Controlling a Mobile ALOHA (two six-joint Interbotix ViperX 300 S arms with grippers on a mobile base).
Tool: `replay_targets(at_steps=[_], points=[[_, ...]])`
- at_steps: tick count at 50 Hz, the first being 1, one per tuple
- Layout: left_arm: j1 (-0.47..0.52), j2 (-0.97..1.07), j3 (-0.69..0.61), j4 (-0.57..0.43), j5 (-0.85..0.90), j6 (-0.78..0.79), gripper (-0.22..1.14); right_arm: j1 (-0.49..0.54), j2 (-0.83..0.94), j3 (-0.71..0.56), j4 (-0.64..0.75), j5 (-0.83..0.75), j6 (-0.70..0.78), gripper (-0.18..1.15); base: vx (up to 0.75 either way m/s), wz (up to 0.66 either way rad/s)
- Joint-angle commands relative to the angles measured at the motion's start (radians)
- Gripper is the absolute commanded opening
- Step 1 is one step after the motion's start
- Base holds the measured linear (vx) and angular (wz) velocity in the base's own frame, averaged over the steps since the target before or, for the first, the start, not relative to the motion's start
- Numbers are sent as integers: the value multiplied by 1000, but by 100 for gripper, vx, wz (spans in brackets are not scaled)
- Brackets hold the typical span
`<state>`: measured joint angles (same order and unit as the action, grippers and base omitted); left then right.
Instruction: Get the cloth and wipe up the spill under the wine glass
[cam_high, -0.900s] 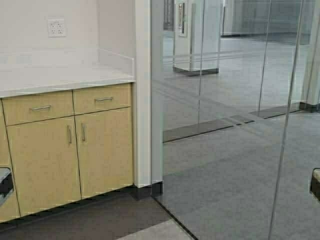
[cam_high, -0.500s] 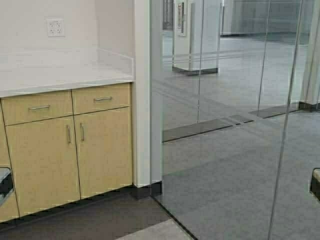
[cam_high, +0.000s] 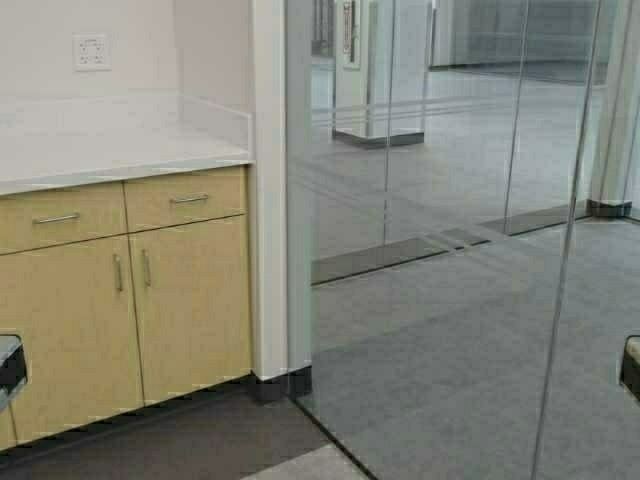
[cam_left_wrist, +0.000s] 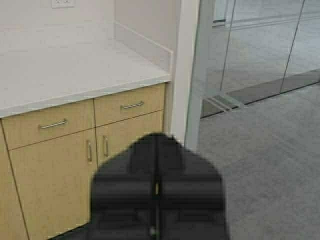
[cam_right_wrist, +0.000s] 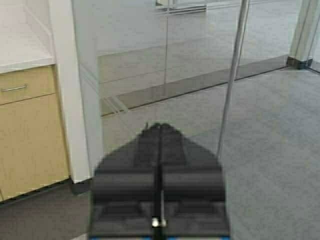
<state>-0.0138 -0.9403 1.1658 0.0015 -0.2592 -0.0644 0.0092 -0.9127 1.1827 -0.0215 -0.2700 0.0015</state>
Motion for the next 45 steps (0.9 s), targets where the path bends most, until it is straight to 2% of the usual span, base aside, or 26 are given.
replay_targets(at_steps=[1,23,45], points=[[2,6,-12,0,-5,0,2,2,5,-26,-2,-5,20,5,19,-6],[2,-20,11,0,-8,-2,2,3,-57,-26,-2,-6,72,5,25,1],[2,20,23,0,-54,-5,2,3,-57,-25,-2,-6,74,5,31,30]])
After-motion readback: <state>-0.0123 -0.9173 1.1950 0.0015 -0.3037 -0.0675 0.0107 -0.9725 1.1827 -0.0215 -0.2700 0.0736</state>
